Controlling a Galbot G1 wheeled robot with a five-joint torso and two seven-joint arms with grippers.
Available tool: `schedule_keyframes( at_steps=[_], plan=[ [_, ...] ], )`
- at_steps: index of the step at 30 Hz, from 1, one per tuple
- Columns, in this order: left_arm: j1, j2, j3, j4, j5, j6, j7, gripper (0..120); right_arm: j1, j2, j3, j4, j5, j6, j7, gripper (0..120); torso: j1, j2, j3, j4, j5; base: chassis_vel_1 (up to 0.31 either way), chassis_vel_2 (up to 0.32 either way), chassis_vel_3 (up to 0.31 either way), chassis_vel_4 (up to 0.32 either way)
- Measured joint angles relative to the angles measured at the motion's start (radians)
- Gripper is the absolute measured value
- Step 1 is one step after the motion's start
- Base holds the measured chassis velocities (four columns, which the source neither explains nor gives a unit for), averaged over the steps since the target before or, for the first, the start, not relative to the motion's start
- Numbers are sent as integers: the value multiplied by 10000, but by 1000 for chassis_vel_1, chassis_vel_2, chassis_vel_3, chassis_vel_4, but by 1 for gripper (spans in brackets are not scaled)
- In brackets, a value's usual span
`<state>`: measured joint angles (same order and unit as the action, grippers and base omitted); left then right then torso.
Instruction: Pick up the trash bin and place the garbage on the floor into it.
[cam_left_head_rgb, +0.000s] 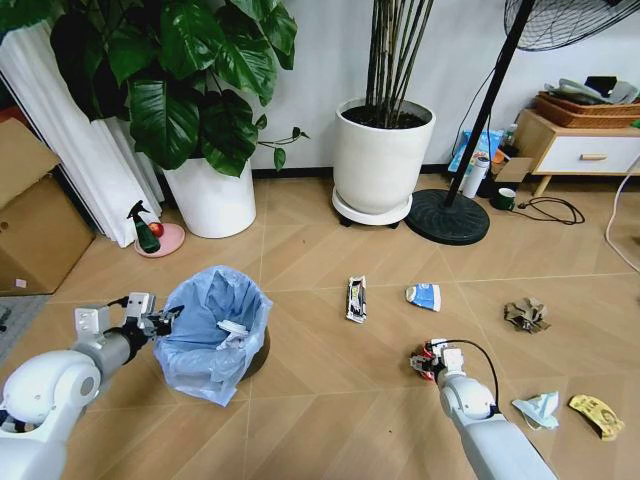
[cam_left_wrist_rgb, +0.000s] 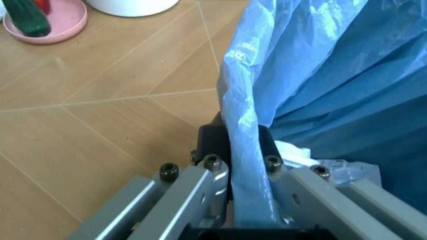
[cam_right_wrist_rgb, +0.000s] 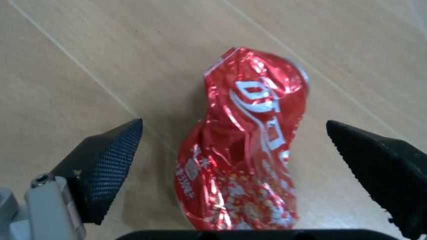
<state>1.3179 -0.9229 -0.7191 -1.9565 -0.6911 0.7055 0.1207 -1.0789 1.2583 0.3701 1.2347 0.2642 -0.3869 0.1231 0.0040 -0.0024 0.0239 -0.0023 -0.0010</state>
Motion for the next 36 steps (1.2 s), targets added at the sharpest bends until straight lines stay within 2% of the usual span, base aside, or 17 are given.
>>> schedule_keyframes(
  at_steps=[8, 9, 11, 13, 15, 16, 19, 24, 28, 36],
  plan=[
    [4, 7, -38, 0, 7, -9, 8, 0, 272, 212, -52, -536, -46, -35, -68, 94, 0, 0, 0, 1, 0, 0, 0, 0, 0],
    [4, 12, -50, 1, 5, -10, 8, 0, 313, 240, -52, -634, -89, -23, -70, 91, 0, 0, 0, 1, 1, 0, 0, 0, 0],
    [37, 1, -64, -18, 5, -16, 9, 0, 511, 356, -16, -1110, -237, 45, -134, 73, 0, 0, 0, 1, 0, 0, 0, 0, 0],
    [46, -7, -65, -28, 5, -17, 9, 0, 553, 383, 4, -1215, -272, 82, -151, 70, 0, 0, 0, 0, 0, 0, 0, 0, 0],
    [47, -24, -56, -33, 9, -20, 9, 0, 653, 428, 34, -1421, -331, 187, -174, 58, 0, 0, -1, 0, -3, 0, 0, 0, 0],
    [47, -24, -56, -33, 9, -20, 9, 0, 653, 428, 34, -1421, -331, 187, -174, 58, 0, 0, -1, 0, -3, 0, 0, 0, 0],
    [-11, -16, -35, 9, 11, -22, 8, 0, 686, 439, 51, -1489, -330, 208, -182, 48, 0, 0, -1, 2, -2, 0, 0, 0, 0],
    [-100, 1, -10, 92, 10, -28, 10, 0, 692, 452, 45, -1519, -327, 227, -168, 36, 0, 0, -1, 1, 1, 0, 0, 0, 0],
    [-106, -18, 1, 115, 11, -34, 16, 0, 699, 468, 40, -1548, -345, 273, -120, 30, 0, 0, 0, -1, -1, 0, 0, 0, 0],
    [-73, -71, -24, 137, 43, -44, 67, 0, 570, 313, 94, -788, -201, 209, -85, 30, 2, -2, 2, -1, 3, 0, 0, 0, 0]
  ],
)
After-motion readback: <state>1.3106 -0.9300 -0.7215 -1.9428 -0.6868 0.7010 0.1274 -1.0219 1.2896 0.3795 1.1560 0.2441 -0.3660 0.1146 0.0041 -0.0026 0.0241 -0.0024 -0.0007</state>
